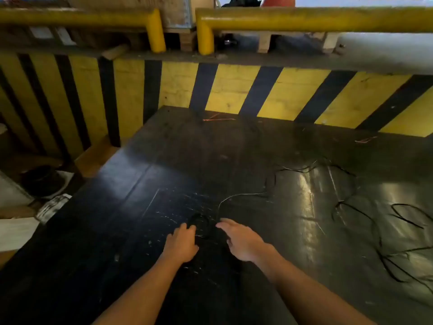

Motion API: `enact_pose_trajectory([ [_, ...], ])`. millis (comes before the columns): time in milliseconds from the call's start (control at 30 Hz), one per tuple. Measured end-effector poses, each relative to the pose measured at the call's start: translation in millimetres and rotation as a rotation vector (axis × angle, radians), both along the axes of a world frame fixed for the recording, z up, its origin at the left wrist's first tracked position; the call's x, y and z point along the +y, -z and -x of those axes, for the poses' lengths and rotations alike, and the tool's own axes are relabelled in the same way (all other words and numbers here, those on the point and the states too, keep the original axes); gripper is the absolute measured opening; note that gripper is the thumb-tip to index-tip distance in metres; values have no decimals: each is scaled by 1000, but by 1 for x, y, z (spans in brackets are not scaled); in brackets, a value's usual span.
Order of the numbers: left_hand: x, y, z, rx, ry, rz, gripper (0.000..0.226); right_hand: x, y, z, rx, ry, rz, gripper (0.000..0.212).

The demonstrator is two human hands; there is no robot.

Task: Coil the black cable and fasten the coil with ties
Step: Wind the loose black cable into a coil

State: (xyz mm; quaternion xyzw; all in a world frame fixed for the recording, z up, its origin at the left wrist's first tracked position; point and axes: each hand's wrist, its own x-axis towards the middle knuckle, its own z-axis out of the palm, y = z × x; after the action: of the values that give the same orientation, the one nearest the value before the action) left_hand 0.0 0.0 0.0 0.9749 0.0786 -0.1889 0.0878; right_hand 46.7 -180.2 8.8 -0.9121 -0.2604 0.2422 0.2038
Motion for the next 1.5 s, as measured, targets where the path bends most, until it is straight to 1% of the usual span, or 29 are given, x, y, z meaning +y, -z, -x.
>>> enact_pose_trajectory([
  [100,5,5,-1,-40,-22,32,54,27,8,-2,5,-109,55,69],
  [167,5,6,-2,-55,4,36,43,36,15,-3,38,-75,136,71],
  [233,2,5,-2,-31,45,36,30,33,23,-4,47,-33,201,70],
  [300,-1,3,-2,10,88,20,24,25,27,-2,6,-6,211,60],
  [433,-8,-11,-3,81,237,12,24,-2,22,16,-19,5,231,27],
  [533,-20,-36,-11,40,350,26,21,-28,7,28,-68,67,155,15],
  [667,-37,-97,-27,-108,452,89,12,-65,-50,24,-269,155,81,11],
  [733,-47,-135,-34,-146,480,147,12,-84,-88,19,-399,188,67,16],
  [833,-66,-197,-37,-235,480,320,8,-110,-154,17,-583,239,53,22],
  [933,-77,-258,-32,-414,479,480,6,-140,-215,22,-737,292,-3,22],
  [1033,-87,-310,-22,-572,429,692,12,-170,-259,33,-802,343,22,23],
  [1100,-96,-336,-15,-599,387,842,13,-183,-279,40,-786,355,85,24],
  [1167,-112,-361,-5,-622,378,937,14,-192,-298,48,-784,353,132,21],
  [1200,-122,-371,1,-631,378,968,15,-195,-305,51,-777,346,140,23],
  [1233,-133,-381,7,-631,376,998,15,-197,-311,54,-751,338,125,30],
  [1267,-145,-389,13,-620,377,1037,15,-197,-315,56,-703,338,73,43],
  [1300,-156,-397,18,-599,385,1073,15,-196,-319,59,-634,352,-25,61],
  [1333,-166,-403,23,-574,403,1100,14,-192,-322,62,-563,369,-155,78],
  [1367,-176,-409,28,-550,426,1115,12,-187,-326,66,-522,390,-288,87],
  [1400,-186,-414,32,-530,450,1125,12,-183,-330,68,-505,427,-420,88],
  [1433,-195,-420,36,-516,470,1135,11,-180,-335,70,-499,469,-536,80],
  [1500,-208,-431,42,-495,488,1160,11,-181,-347,75,-512,492,-686,51],
])
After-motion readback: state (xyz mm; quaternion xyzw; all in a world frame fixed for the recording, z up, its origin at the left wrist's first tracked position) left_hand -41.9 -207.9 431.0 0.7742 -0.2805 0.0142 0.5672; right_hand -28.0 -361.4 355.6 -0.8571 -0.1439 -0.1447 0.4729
